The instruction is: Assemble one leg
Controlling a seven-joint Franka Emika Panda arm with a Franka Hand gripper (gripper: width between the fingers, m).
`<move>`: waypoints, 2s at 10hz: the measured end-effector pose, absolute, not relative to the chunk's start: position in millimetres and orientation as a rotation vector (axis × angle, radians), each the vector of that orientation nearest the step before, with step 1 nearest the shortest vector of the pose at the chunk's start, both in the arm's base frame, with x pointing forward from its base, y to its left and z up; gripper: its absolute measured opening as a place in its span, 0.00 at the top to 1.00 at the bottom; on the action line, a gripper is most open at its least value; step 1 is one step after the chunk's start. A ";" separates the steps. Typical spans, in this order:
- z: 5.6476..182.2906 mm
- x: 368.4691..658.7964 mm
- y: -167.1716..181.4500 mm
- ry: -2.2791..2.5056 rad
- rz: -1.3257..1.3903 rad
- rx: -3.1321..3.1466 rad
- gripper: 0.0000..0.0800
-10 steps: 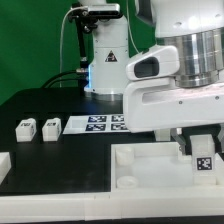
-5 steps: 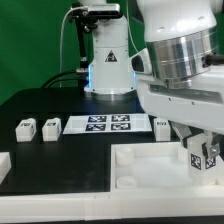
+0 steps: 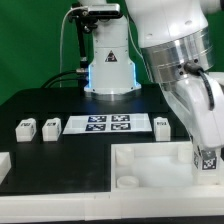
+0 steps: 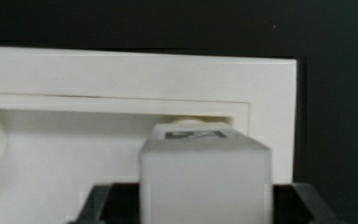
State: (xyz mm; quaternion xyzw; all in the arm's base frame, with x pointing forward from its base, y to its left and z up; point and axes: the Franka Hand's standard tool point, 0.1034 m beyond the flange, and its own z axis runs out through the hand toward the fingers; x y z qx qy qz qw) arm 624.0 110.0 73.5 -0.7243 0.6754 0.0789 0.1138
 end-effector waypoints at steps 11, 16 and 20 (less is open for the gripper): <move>74.0 619.9 119.3 0.192 -0.015 -2.996 0.19; 72.0 620.6 118.8 0.412 -0.015 -2.976 0.56; 71.2 618.0 93.7 1.028 0.044 -2.877 0.62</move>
Offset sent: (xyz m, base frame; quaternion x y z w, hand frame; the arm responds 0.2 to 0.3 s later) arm 0.0068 0.0034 -0.0008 -0.0607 0.0610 -0.5361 0.8398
